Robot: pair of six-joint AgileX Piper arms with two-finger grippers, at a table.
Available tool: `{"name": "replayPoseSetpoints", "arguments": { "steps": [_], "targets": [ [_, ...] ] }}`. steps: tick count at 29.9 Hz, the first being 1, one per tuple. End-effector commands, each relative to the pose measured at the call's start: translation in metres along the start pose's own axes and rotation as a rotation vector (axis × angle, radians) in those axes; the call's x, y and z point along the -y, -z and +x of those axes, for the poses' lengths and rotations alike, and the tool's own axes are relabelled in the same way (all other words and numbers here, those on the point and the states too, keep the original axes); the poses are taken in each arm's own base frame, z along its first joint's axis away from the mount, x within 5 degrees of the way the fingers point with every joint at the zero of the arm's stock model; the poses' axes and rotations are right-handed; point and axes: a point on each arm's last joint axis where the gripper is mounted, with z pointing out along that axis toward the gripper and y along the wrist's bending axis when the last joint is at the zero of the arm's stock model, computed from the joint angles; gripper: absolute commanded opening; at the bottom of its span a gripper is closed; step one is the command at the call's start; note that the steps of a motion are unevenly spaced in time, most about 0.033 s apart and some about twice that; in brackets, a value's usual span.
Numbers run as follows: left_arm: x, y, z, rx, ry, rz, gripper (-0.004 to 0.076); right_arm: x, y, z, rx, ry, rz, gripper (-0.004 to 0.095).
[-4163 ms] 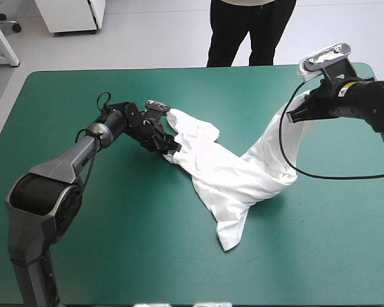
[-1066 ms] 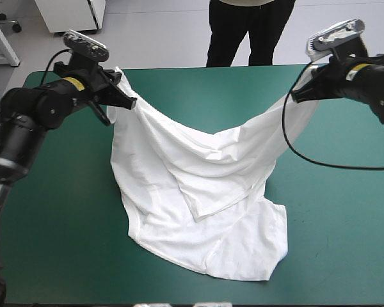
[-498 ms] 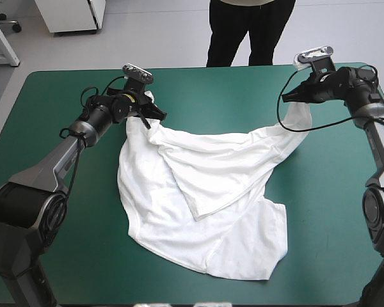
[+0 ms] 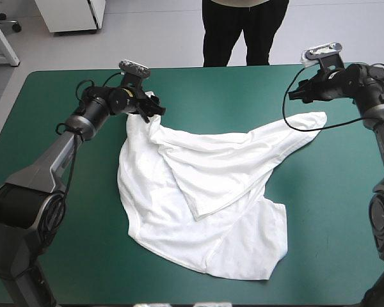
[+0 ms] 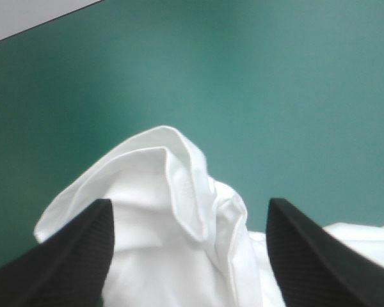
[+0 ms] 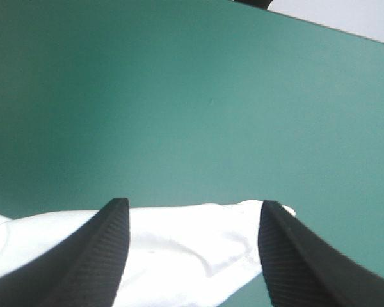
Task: Fold the cloth
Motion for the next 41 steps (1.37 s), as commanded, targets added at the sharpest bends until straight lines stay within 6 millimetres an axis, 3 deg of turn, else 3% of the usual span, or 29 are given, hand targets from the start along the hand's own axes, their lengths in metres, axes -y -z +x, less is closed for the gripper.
{"name": "replayPoseSetpoints", "arguments": {
  "steps": [1,5,8,11,15,18,23,30,41],
  "targets": [
    [-0.019,0.083,-0.038,0.160,0.051,-0.052,0.0497,-0.003,0.073,-0.023,0.148,0.019,0.035,0.0564],
    [-0.036,0.135,-0.030,0.117,0.107,-0.065,0.0491,-0.016,0.123,-0.019,0.129,-0.015,-0.026,0.0563],
    [-0.044,0.160,-0.011,0.041,0.158,-0.041,0.0491,-0.030,0.152,-0.009,0.051,-0.042,-0.121,0.0563],
    [-0.049,0.172,0.017,-0.008,0.205,-0.035,0.0491,-0.046,0.171,0.001,-0.019,-0.041,-0.215,0.0542],
    [-0.041,0.174,0.059,-0.069,0.256,0.003,0.0491,-0.071,0.194,0.008,-0.004,-0.010,-0.270,0.0451],
    [-0.031,0.165,0.084,-0.081,0.286,0.047,0.0491,-0.088,0.205,0.018,-0.008,0.002,-0.314,0.0444],
    [-0.029,0.142,0.102,-0.132,0.330,0.077,0.0492,-0.100,0.206,0.039,-0.067,-0.024,-0.333,0.0443],
    [-0.037,0.111,0.107,-0.161,0.350,0.064,0.0492,-0.098,0.198,0.060,-0.136,-0.027,-0.289,0.0443],
    [-0.026,0.045,0.121,-0.235,0.306,0.084,0.0491,-0.091,0.196,0.061,-0.133,0.003,-0.214,0.0441]
  ]
}}
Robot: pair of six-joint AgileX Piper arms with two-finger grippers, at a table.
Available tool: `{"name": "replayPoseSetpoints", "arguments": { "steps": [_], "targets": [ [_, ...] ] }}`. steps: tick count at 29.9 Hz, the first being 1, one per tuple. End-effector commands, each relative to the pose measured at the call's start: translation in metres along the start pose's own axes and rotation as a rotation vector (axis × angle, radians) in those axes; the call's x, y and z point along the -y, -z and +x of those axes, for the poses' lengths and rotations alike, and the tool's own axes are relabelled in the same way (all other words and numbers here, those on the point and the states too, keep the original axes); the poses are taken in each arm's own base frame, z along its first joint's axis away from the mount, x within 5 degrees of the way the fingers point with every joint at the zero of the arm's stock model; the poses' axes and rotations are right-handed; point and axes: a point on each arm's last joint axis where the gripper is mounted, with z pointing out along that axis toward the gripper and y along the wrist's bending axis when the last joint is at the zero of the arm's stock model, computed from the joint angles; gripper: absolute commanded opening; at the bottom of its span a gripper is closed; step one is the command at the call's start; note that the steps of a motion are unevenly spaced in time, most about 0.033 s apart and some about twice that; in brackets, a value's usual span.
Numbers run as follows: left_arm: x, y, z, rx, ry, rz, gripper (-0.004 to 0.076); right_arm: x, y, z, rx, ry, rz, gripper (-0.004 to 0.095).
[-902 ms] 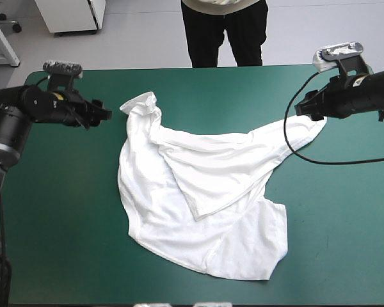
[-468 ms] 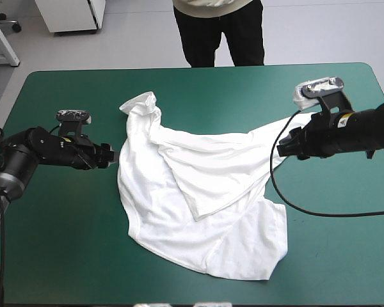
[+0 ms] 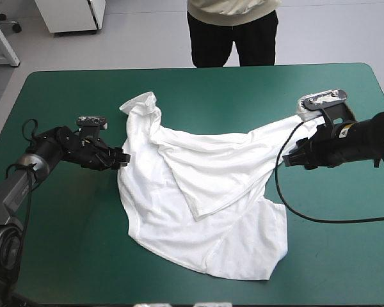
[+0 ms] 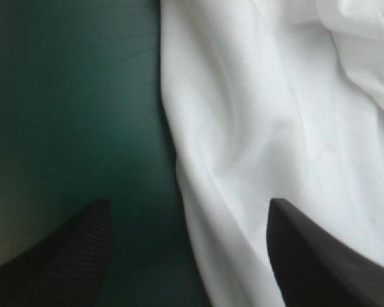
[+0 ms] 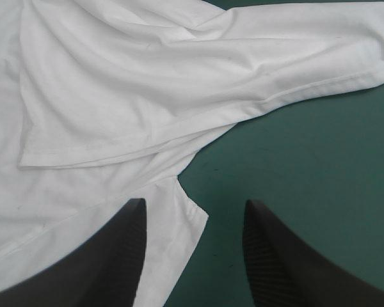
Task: Fold the cloth
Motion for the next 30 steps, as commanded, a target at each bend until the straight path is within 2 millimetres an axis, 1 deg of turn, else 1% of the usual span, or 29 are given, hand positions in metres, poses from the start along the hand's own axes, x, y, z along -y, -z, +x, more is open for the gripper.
{"name": "replayPoseSetpoints", "arguments": {
  "steps": [1,3,5,8,10,11,13,14,16,18,21,23,26,29,30],
  "targets": [
    [0.012,-0.005,-0.014,0.096,-0.030,-0.001,0.0491,-0.002,0.015,-0.002,0.068,0.017,0.022,0.0441],
    [0.014,-0.018,-0.015,0.087,-0.057,-0.009,0.0489,-0.002,0.015,-0.003,0.065,0.017,0.024,0.0441],
    [0.012,-0.029,-0.013,0.066,-0.050,-0.010,0.0476,-0.001,0.011,-0.003,0.053,0.015,0.022,0.0441],
    [0.010,-0.040,-0.009,0.017,-0.050,-0.006,0.0403,0.000,0.006,-0.003,0.022,0.012,0.016,0.0441],
    [0.010,-0.041,-0.007,-0.006,-0.050,0.002,0.0304,0.000,0.004,-0.002,0.016,0.017,0.010,0.0438],
    [0.011,-0.042,-0.006,-0.011,-0.051,0.005,0.0235,-0.001,0.004,-0.002,0.015,0.025,0.006,0.0430],
    [0.012,-0.042,-0.006,-0.011,-0.053,0.006,0.0074,-0.001,0.005,-0.002,0.020,0.041,0.002,0.0386],
    [0.012,-0.042,-0.006,-0.014,-0.045,0.013,0.0007,-0.002,0.007,-0.001,0.025,0.053,-0.001,0.0365],
    [0.013,-0.042,-0.006,-0.014,-0.044,0.019,-0.0010,-0.003,0.009,0.000,0.031,0.072,-0.003,0.0330],
    [0.013,-0.042,-0.006,-0.018,-0.044,0.020,-0.0009,-0.006,0.011,0.001,0.039,0.073,-0.025,0.0330],
    [0.013,-0.042,-0.004,-0.031,-0.046,0.025,-0.0009,-0.012,0.004,0.013,0.005,0.078,-0.060,0.0330],
    [0.014,-0.042,-0.004,-0.035,-0.046,0.026,-0.0009,-0.019,-0.009,0.029,-0.059,0.097,-0.078,0.0330],
    [0.014,-0.042,-0.004,-0.037,-0.046,0.027,-0.0009,-0.027,-0.034,0.059,-0.194,0.119,-0.059,0.0330],
    [0.014,-0.042,-0.004,-0.039,-0.046,0.028,-0.0009,-0.034,-0.057,0.082,-0.284,0.126,-0.026,0.0330],
    [0.014,-0.042,-0.003,-0.041,-0.046,0.029,-0.0009,-0.037,-0.063,0.086,-0.287,0.124,-0.025,0.0335]
  ]
}}
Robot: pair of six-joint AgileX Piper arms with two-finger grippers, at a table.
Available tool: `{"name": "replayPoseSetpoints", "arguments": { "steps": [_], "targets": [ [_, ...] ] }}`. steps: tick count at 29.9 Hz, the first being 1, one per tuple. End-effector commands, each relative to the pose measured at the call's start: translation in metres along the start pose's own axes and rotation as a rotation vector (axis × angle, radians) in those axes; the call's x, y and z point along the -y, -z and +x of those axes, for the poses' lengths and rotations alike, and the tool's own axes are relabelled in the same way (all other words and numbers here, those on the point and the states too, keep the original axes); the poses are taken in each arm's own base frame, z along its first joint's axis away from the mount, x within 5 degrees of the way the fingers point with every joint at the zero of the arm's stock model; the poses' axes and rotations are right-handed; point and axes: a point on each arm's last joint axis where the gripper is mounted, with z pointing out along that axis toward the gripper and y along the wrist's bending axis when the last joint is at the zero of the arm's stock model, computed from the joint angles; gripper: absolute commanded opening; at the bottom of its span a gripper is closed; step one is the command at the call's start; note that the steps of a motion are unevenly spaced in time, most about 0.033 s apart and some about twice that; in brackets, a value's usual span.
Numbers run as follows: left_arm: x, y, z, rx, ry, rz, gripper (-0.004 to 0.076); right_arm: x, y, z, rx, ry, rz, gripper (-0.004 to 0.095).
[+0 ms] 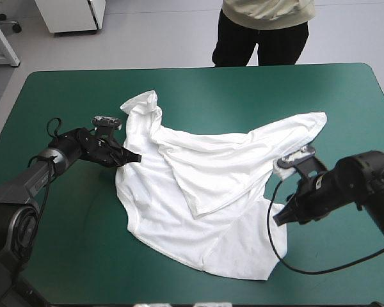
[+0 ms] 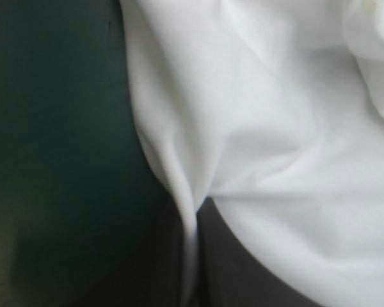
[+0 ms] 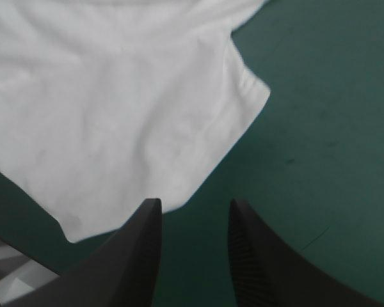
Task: Fold the cloth
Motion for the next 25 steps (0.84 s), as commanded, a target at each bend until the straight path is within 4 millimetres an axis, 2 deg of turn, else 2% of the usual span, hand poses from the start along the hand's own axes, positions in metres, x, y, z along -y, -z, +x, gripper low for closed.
{"name": "replayPoseSetpoints", "arguments": {
  "steps": [1,5,7,10,16,21,23,25],
  "targets": [
    [0.008,0.005,0.001,-0.032,0.006,0.036,-0.0009,-0.009,-0.018,0.010,0.015,0.006,0.027,0.0347],
    [0.007,0.005,0.002,-0.035,0.003,0.035,-0.0009,-0.013,-0.047,0.020,-0.008,-0.016,0.009,0.0455],
    [0.008,0.005,0.002,-0.043,0.000,0.037,-0.0009,-0.012,-0.058,0.026,-0.039,-0.066,0.010,0.0541],
    [0.008,0.005,0.003,-0.050,-0.012,0.040,-0.0009,-0.012,-0.069,0.034,-0.063,-0.097,0.012,0.0614],
    [0.008,0.005,0.003,-0.050,-0.022,0.040,-0.0009,-0.018,-0.086,0.038,-0.008,-0.153,-0.072,0.0618],
    [0.008,0.005,0.003,-0.052,-0.023,0.041,-0.0009,-0.017,-0.104,0.038,-0.083,-0.173,-0.076,0.0617],
    [0.008,0.005,0.003,-0.052,-0.023,0.041,-0.0009,-0.016,-0.113,0.037,-0.120,-0.178,-0.074,0.0598],
    [0.008,0.005,0.003,-0.052,-0.023,0.041,-0.0009,-0.016,-0.121,0.036,-0.161,-0.185,-0.079,0.0536]
  ]
}}
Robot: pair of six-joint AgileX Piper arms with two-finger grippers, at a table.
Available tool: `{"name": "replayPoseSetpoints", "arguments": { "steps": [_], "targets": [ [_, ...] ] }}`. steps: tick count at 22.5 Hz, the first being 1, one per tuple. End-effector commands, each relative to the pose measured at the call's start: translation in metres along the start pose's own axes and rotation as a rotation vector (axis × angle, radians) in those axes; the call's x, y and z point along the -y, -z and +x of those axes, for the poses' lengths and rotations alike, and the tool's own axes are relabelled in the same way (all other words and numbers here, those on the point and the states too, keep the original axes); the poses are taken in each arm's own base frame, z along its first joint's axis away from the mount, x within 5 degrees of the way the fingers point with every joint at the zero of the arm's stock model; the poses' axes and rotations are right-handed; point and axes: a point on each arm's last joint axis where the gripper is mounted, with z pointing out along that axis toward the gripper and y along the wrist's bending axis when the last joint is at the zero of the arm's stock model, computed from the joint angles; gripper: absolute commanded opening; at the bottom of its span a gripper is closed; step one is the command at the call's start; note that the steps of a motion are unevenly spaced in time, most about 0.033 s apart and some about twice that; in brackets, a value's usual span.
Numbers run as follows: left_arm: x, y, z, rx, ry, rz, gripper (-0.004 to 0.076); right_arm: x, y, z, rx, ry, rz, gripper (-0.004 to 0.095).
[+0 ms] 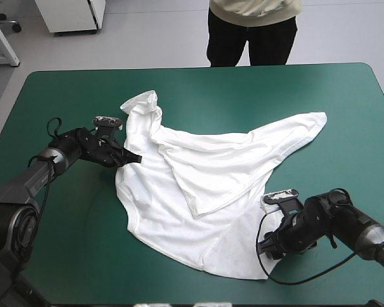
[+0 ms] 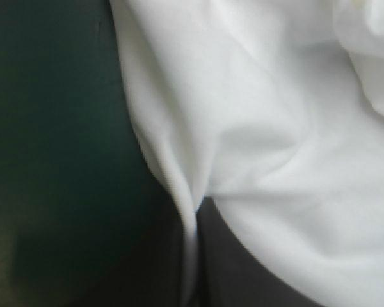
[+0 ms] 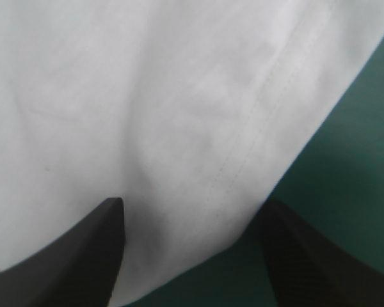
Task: Fold the cloth
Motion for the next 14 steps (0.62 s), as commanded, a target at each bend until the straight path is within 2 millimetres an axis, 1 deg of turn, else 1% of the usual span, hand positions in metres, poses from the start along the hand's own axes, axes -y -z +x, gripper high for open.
{"name": "replayPoseSetpoints", "arguments": {
  "steps": [1,3,4,5,6,8,10,12,14],
  "targets": [
    [0.008,0.005,0.003,-0.044,-0.002,0.037,-0.0009,-0.002,-0.013,-0.007,-0.032,0.008,-0.016,0.0480],
    [0.008,0.006,0.002,-0.043,-0.004,0.035,-0.0009,-0.003,-0.020,-0.008,-0.075,0.025,-0.038,0.0317],
    [0.007,0.006,0.002,-0.041,-0.004,0.034,-0.0009,-0.005,-0.024,-0.008,-0.098,0.066,-0.073,0.0109],
    [0.007,0.006,0.002,-0.039,-0.004,0.034,-0.0009,-0.006,-0.026,-0.009,-0.101,0.080,-0.085,0.0022],
    [0.007,0.006,0.002,-0.037,-0.005,0.033,-0.0009,-0.007,-0.026,-0.010,-0.088,0.082,-0.093,-0.0006],
    [0.008,0.006,0.001,-0.029,-0.007,0.035,-0.0009,-0.007,-0.024,-0.012,-0.060,0.086,-0.089,-0.0001],
    [0.009,0.016,-0.002,0.008,-0.014,0.028,-0.0009,-0.009,-0.013,-0.015,0.010,0.090,-0.088,-0.0001],
    [0.014,0.040,-0.008,0.080,-0.031,0.018,-0.0009,-0.013,0.012,-0.020,0.133,0.102,-0.095,-0.0001],
    [0.022,0.086,-0.021,0.197,-0.071,0.006,-0.0009,-0.020,0.057,-0.026,0.320,0.143,-0.096,-0.0001]
  ]
}}
